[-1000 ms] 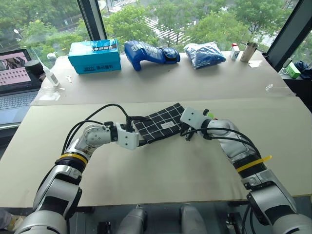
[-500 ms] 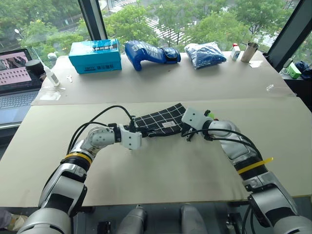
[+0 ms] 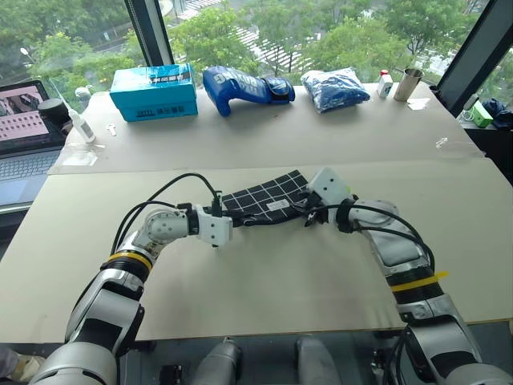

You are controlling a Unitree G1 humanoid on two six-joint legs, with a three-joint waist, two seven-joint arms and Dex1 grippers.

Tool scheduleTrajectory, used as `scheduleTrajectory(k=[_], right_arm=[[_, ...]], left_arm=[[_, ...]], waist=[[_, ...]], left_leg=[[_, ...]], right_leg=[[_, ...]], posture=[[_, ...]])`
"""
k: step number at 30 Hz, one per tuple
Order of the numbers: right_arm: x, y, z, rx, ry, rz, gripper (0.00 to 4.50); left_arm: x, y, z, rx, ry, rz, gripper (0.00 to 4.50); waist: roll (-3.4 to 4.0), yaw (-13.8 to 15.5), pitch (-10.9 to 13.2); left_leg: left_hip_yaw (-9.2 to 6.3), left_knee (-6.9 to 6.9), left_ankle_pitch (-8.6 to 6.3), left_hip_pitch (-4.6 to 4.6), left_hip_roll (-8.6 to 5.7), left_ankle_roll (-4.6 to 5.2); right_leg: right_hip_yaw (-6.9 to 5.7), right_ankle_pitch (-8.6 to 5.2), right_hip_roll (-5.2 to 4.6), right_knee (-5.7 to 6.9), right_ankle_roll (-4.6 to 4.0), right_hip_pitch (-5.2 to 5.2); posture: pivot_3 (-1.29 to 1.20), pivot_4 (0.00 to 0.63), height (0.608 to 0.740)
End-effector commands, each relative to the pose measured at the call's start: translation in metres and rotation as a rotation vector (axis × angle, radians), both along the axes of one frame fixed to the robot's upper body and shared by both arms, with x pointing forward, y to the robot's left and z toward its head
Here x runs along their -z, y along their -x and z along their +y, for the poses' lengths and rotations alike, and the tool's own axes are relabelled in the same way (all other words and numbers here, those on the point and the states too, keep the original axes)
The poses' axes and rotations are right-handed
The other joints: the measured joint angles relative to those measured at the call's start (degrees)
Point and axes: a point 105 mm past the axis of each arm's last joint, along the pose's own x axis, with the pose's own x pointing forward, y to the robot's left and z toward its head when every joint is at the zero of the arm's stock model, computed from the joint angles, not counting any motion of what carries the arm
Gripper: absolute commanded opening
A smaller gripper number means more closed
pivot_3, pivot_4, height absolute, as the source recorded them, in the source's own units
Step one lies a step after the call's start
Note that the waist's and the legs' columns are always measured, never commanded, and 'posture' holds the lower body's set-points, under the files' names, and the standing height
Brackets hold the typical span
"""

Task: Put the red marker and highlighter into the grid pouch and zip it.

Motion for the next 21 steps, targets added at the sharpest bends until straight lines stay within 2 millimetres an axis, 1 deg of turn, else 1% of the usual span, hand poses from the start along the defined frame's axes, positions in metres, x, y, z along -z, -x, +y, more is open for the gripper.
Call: scheduleTrajectory(k=[1,3,4,5,7,8,9,13,17,21], right_arm=[[-0.043,-0.001,-0.019,0.051,-0.140,-0.080,3.26],[-0.049,-0.006,-0.030,0.115,-0.216,-0.049,3.92],[-0.053,-0.001,-0.033,0.092,-0.268,0.002,4.27],[-0.055,0.004,-0.033,0.067,-0.299,0.038,4.27],[-0.072,0.015,-0.032,0.009,-0.373,0.062,4.27],[-0.077,0.019,-0.032,-0.008,-0.383,0.064,4.27],[-0.078,0.023,-0.031,-0.020,-0.378,0.078,4.27],[-0.045,0.028,-0.026,-0.010,-0.258,0.167,4.27],[-0.033,0.024,-0.022,0.016,-0.237,0.188,4.27],[-0.021,0.015,-0.024,0.073,-0.207,0.191,4.27]], left_arm=[[-0.013,-0.004,0.017,-0.070,0.068,-0.015,0.00],[-0.019,-0.006,0.021,-0.106,0.129,-0.010,0.00],[-0.025,-0.008,0.023,-0.130,0.187,-0.003,0.00],[-0.029,-0.008,0.024,-0.145,0.226,0.004,0.00],[-0.038,-0.006,0.027,-0.164,0.319,0.020,0.00],[-0.040,-0.003,0.028,-0.158,0.342,0.029,0.00],[-0.041,0.000,0.028,-0.153,0.362,0.041,0.00],[-0.041,0.009,0.030,-0.159,0.387,0.065,0.00],[-0.034,0.015,0.030,-0.156,0.359,0.083,0.00],[-0.034,0.019,0.027,-0.150,0.363,0.085,0.00]], waist=[[0.00,0.01,0.00],[0.00,-0.02,0.00],[0.00,0.00,0.00],[0.00,0.01,0.00],[0.00,0.01,0.00],[0.00,0.03,0.00],[0.00,0.03,0.00],[0.01,-0.03,0.00],[0.00,-0.05,0.00],[0.00,0.17,0.00]], left_leg=[[-0.04,0.00,0.00,0.00,0.00,0.01],[-0.07,0.00,-0.01,0.01,0.00,0.02],[-0.10,0.00,-0.01,0.01,0.00,0.02],[-0.13,0.00,-0.01,0.00,0.01,0.02],[-0.20,0.00,-0.04,-0.01,0.04,0.06],[-0.30,0.00,-0.05,-0.05,0.04,0.09],[-0.34,0.00,-0.06,-0.06,0.04,0.10],[-0.37,0.00,-0.08,-0.02,0.04,0.14],[-0.24,0.00,-0.08,0.00,0.02,0.13],[-0.21,0.03,-0.06,0.00,0.00,0.11]], right_leg=[[0.00,0.00,0.00,0.00,0.00,0.00],[0.00,0.00,0.00,0.00,0.00,0.00],[0.01,0.00,0.00,0.00,0.00,-0.01],[0.01,0.00,0.00,0.00,0.00,-0.01],[0.01,0.00,-0.01,0.00,0.00,0.00],[0.02,0.00,-0.02,0.00,0.00,-0.02],[0.02,0.00,-0.02,0.00,0.00,-0.02],[0.04,0.00,-0.04,-0.01,0.01,-0.01],[0.05,0.00,-0.05,-0.03,0.00,-0.03],[0.05,0.01,-0.07,-0.04,0.00,-0.01]], posture=[[0.00,0.150,0.740],[0.00,0.150,0.740],[0.00,0.150,0.740],[0.00,0.150,0.740],[0.00,0.150,0.740],[0.00,0.150,0.740],[0.00,0.150,0.740],[0.00,0.150,0.740],[0.00,0.150,0.740],[0.00,0.150,0.740]])
